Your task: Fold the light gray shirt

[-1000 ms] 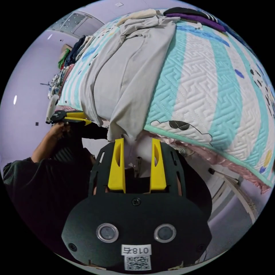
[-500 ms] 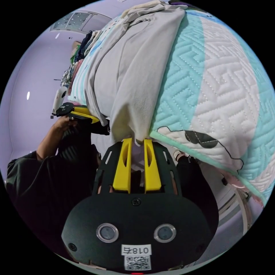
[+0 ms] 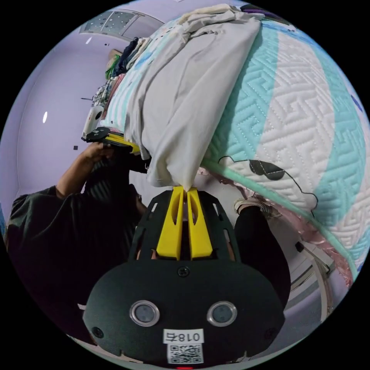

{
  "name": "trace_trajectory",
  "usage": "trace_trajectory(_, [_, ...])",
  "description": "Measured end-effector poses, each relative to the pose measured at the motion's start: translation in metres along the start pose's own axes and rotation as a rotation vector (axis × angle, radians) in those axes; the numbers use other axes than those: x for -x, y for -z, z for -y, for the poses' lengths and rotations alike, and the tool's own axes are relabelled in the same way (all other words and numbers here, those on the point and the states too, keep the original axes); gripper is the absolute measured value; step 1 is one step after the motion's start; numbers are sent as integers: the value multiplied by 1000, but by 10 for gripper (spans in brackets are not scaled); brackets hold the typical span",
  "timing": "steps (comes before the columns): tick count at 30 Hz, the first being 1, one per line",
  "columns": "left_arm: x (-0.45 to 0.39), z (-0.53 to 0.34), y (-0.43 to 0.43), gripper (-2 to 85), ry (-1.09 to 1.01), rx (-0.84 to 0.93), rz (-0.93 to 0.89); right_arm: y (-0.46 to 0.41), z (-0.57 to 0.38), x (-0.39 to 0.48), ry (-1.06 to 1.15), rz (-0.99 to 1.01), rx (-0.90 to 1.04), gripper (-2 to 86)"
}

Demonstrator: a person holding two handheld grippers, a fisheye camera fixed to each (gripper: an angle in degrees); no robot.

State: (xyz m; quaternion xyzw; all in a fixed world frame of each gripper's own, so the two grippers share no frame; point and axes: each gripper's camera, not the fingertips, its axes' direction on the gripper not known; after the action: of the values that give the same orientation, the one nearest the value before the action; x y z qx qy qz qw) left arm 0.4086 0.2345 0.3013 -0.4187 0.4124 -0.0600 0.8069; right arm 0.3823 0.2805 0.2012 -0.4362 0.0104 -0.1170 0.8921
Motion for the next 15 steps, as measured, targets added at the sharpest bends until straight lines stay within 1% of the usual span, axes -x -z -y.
trace_trajectory(4, [0,-20,36,1,-44,-80,-82,45,-16,18,48,33,-79,-7])
trace_trajectory(9, [16,-26,38,-2,-41,-96,-113,46,-13,14,13,57,-33,-7])
trace_trajectory(13, [20,-40,52,-2,-48,-128,-145,71,-21,27,40,112,-67,-6])
trace_trajectory(15, [22,-51,56,1,-52,-129,-191,80,-25,33,50,134,-60,-4])
